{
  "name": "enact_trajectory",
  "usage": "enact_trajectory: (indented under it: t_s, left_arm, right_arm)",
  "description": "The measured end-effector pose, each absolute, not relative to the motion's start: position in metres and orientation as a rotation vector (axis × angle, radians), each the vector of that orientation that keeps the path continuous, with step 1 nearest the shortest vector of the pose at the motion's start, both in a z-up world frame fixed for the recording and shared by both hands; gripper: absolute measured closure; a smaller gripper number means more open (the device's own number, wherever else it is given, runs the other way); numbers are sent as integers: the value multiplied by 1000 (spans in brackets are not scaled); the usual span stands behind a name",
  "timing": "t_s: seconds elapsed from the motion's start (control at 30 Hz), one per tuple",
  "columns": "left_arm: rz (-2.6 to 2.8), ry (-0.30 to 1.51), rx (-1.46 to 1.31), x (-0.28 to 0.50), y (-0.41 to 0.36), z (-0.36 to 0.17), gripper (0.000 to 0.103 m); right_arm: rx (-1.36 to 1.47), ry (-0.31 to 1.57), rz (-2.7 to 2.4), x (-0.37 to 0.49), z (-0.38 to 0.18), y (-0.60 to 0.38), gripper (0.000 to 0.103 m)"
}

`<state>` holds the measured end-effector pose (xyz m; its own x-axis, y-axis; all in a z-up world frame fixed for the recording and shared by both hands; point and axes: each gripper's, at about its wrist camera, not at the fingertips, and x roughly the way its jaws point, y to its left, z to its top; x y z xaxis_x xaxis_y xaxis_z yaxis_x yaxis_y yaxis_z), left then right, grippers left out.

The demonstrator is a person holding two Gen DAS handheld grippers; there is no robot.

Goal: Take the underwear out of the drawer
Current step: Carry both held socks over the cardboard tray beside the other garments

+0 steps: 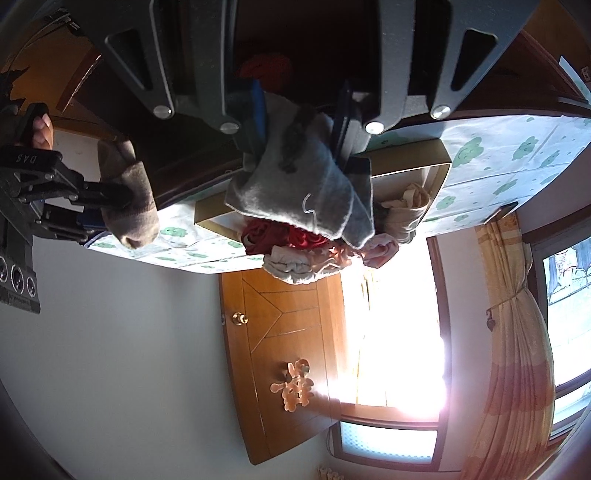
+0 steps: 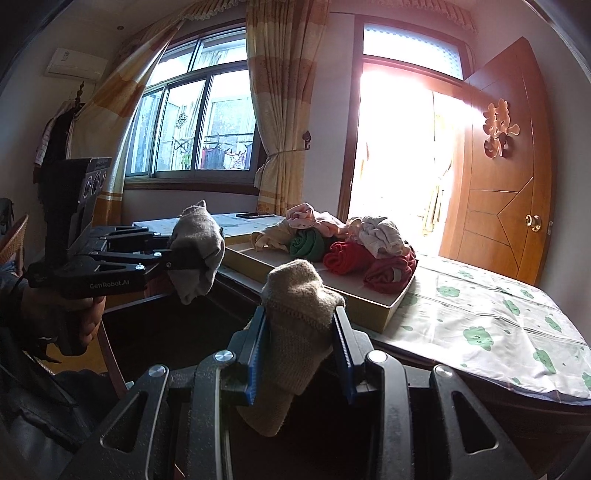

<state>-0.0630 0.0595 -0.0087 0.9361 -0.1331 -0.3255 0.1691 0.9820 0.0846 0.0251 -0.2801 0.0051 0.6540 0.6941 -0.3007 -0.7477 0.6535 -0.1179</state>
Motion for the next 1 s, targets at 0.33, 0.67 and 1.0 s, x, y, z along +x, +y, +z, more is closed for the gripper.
enact_trajectory:
  t_s: [0.33,0.67,1.0]
  left_arm:
    - [-159,342,114,-47,59,6,74]
    - [-181,370,118,-32,52,17,74]
    - [-188,424,118,-12,49,21,75]
  right_arm:
    - [-251,229,812,33,20,-276,67]
    - [-239,240,805,40,29,-274,67]
    - [-217,280,793,61,40,-270,67]
